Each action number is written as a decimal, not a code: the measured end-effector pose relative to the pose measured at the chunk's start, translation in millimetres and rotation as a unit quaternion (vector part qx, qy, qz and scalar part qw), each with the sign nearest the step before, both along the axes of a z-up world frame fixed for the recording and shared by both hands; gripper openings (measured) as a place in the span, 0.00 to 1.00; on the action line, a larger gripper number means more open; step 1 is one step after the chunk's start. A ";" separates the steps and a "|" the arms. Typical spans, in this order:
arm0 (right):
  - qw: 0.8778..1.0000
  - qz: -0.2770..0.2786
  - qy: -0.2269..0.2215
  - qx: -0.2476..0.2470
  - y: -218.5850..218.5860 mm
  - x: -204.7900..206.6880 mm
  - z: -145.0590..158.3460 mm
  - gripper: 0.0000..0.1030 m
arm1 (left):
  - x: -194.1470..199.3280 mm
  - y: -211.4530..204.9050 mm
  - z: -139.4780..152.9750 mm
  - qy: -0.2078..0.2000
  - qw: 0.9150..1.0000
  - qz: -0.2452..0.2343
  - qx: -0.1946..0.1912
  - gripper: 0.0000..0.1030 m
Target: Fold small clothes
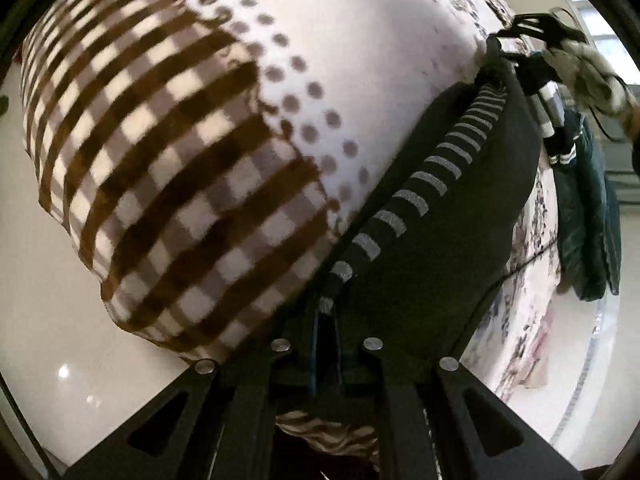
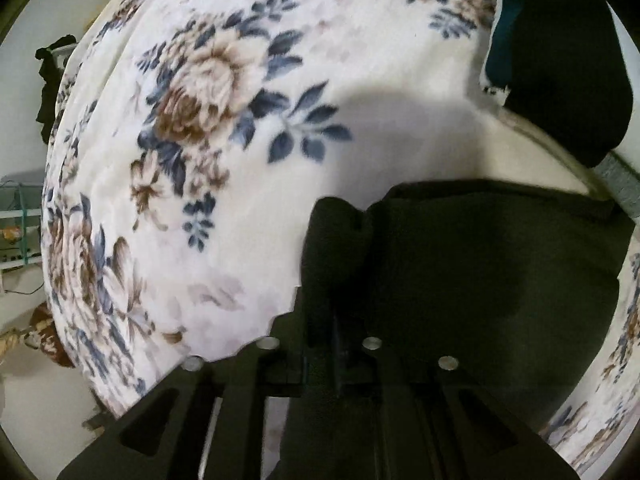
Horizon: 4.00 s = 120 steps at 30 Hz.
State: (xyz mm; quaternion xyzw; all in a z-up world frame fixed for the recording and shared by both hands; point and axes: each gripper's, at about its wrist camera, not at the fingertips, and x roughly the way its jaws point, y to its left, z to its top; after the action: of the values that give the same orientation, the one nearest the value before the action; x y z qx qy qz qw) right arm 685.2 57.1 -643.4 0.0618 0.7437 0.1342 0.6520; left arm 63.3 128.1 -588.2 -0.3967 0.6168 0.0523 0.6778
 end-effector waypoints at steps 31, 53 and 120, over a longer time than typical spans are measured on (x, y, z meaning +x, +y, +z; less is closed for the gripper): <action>0.972 -0.133 0.166 0.105 -181.3 -516.3 -79.6 0.09 | 23.4 -30.8 7.5 -0.030 0.988 -0.136 0.067 0.02; 0.959 -0.247 -0.019 0.141 -286.3 -284.1 10.2 0.56 | 346.6 -36.7 59.4 -0.164 0.971 -0.175 0.021 0.73; 0.937 -0.310 0.094 0.131 -206.8 -600.9 -66.7 0.06 | 43.8 -25.2 11.5 -0.029 0.959 -0.277 0.046 0.04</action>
State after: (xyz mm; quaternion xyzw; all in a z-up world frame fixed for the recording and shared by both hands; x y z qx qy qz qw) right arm 84.3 -149.7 -710.1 0.3866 0.7212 0.0150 0.5746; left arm 107.1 102.9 -576.6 -0.1804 0.6794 -0.1208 0.7009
